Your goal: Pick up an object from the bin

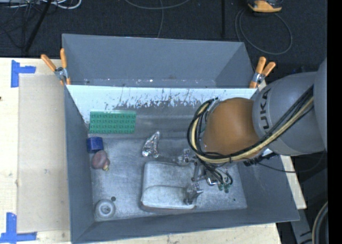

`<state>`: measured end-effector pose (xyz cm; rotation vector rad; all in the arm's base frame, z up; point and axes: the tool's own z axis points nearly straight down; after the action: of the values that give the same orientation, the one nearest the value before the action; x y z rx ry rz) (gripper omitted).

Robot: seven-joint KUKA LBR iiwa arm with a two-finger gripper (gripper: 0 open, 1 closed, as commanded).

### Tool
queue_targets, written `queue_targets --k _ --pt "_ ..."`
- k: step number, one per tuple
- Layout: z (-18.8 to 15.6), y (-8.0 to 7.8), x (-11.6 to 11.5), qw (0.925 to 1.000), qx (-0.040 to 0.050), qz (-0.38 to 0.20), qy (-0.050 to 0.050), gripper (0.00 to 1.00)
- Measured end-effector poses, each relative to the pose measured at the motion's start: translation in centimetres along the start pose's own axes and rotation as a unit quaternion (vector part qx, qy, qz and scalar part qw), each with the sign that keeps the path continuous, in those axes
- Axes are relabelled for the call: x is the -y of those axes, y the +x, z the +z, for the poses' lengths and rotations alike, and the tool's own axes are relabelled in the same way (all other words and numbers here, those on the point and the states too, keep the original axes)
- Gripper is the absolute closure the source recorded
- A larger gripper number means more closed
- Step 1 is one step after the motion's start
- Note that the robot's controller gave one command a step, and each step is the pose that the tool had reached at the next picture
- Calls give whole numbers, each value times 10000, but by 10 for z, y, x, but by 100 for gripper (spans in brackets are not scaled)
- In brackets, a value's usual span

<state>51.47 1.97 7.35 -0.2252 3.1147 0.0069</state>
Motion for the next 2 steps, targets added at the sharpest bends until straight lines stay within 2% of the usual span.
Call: queue_targets --k 1,2 --pt "2 -82 -14 9989 -94 -459 12 0" --pt "1 -81 -13 9990 -86 -428 3 100"
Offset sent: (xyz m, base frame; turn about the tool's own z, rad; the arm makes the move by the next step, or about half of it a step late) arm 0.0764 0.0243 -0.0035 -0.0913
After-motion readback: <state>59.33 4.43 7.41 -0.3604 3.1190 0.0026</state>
